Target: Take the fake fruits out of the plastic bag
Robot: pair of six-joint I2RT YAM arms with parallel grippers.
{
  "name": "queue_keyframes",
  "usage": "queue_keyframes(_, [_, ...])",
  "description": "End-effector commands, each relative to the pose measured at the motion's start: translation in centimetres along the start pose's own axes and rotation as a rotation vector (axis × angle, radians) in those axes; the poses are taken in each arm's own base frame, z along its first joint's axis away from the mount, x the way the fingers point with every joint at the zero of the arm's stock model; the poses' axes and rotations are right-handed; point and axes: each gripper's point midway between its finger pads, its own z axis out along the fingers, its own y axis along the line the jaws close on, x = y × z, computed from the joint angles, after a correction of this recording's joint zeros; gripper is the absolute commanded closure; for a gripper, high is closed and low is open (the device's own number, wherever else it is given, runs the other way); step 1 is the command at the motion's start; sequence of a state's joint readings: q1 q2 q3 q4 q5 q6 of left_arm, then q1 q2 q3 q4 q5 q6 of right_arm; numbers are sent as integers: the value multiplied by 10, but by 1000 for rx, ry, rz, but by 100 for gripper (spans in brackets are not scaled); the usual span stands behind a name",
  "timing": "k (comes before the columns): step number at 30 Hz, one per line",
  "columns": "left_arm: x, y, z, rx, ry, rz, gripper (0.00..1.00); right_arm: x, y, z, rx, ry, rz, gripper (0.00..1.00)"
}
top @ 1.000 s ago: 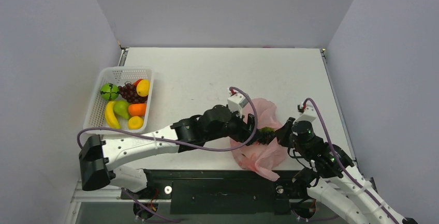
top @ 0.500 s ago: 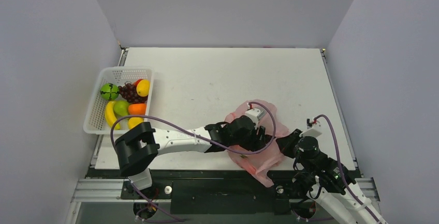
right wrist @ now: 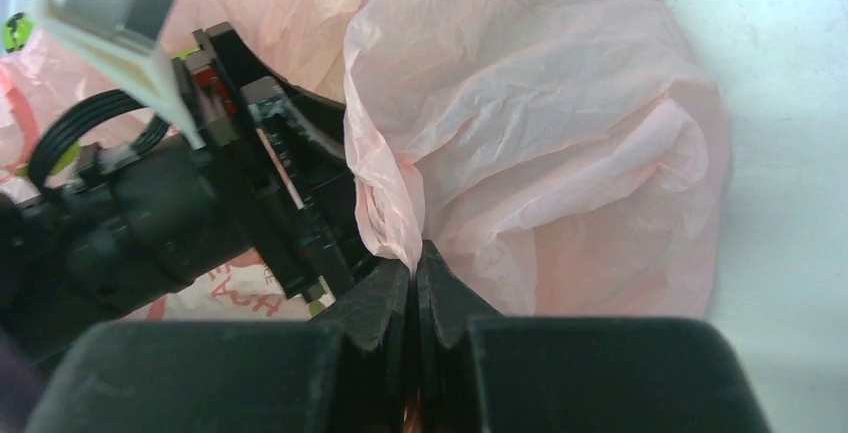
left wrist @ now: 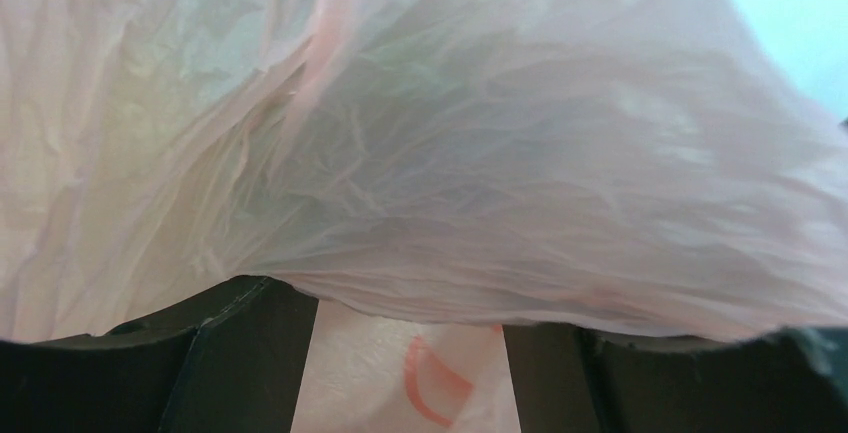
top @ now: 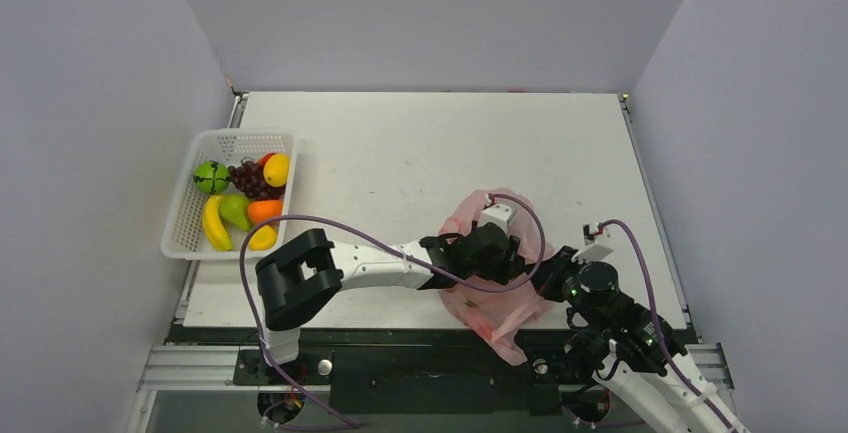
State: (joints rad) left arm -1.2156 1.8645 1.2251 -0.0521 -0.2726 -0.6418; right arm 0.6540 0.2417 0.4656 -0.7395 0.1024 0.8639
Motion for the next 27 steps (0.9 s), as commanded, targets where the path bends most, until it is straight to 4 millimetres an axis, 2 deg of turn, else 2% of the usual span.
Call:
queue_keyframes(1, [-26, 12, 7, -101, -88, 41, 39, -18, 22, -8, -105, -67, -6, 100])
queue_keyframes(4, [-24, 20, 16, -142, -98, 72, 37, -14, 25, -12, -144, -71, -5, 100])
queue_keyframes(9, [-25, 19, 29, -163, -112, 88, 29, -11, 24, -14, -151, -55, -13, 100])
queue_keyframes(11, [-14, 24, 41, -179, -92, 91, 27, -12, 24, -13, -144, -55, -13, 100])
queue_keyframes(15, [-5, 32, 51, -208, -76, 92, 27, -17, 23, -9, -99, -54, -7, 100])
queue_keyframes(20, [7, 39, 56, -198, -65, 82, 33, -19, 23, -7, -85, -58, -15, 100])
queue_keyframes(21, [5, 36, 59, -181, -86, 77, 35, -20, 22, -6, -86, -68, -12, 100])
queue_keyframes(24, [13, 37, 62, -164, -79, 79, 38, -22, 21, -5, -89, -93, 8, 100])
queue_keyframes(26, [14, 33, 64, -142, -82, 77, 42, -25, 21, -6, -81, -100, 11, 100])
queue_keyframes(27, [16, 32, 63, -135, -80, 82, 52, -26, 20, -6, -75, -100, 10, 100])
